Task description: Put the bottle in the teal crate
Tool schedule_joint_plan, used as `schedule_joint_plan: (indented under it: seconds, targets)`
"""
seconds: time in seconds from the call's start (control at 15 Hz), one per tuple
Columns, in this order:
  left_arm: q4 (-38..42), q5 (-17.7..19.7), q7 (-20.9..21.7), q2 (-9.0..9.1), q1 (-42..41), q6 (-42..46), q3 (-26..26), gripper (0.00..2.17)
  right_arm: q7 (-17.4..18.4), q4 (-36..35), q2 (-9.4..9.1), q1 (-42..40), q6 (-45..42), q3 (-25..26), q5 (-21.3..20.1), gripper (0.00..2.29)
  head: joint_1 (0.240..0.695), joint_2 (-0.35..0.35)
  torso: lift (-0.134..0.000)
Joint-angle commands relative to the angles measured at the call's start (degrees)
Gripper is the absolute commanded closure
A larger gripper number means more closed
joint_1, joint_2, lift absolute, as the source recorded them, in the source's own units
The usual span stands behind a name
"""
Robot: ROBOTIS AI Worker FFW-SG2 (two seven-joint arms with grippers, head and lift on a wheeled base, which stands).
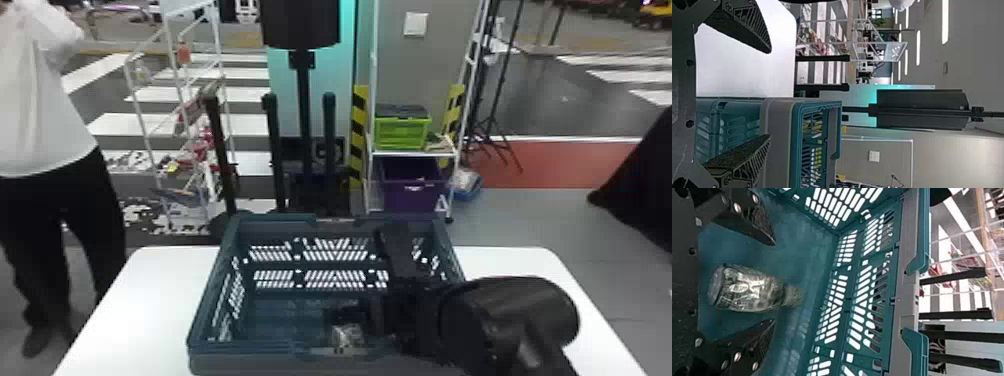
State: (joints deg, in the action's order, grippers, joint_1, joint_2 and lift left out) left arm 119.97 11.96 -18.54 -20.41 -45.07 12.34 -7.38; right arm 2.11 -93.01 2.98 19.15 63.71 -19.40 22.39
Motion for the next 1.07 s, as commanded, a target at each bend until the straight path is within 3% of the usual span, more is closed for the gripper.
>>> schedule_joint_plan:
  seconds: [0.0,0.33,0.6,0.73,1.0]
  targets:
    - [0.1,-0.1,0.0,0.02,-0.2,0.0,0.0,0.12,0.0,-0.9,0.19,-0.4,-2.2,0.2,0.0,0.04,0.499,0.0,0.0]
    - [0.3,-0.2,0.1,0.02,-0.5,0.2,0.1,0.12,0.0,-4.9,0.89,-2.3,-7.3,1.0,0.1,0.04,0.499,0.0,0.0]
    - [0.6,-0.3,0.0,0.1,-0.9,0.5,0.2,0.12,0.0,-16.4,2.3,-9.6,-7.3,2.8,-0.7,0.04,0.499,0.0,0.0]
    - [1.1,-0.4,0.0,0.1,-1.0,0.5,0.2,0.12,0.0,-22.6,4.93,-14.8,-10.5,2.8,-2.4,0.04,0.499,0.0,0.0]
    - [1.2,-0.4,0.0,-0.42,-0.4,0.0,0.1,0.12,0.0,-33.9,7.39,-29.2,-24.4,3.8,-10.6,0.04,0.499,0.0,0.0]
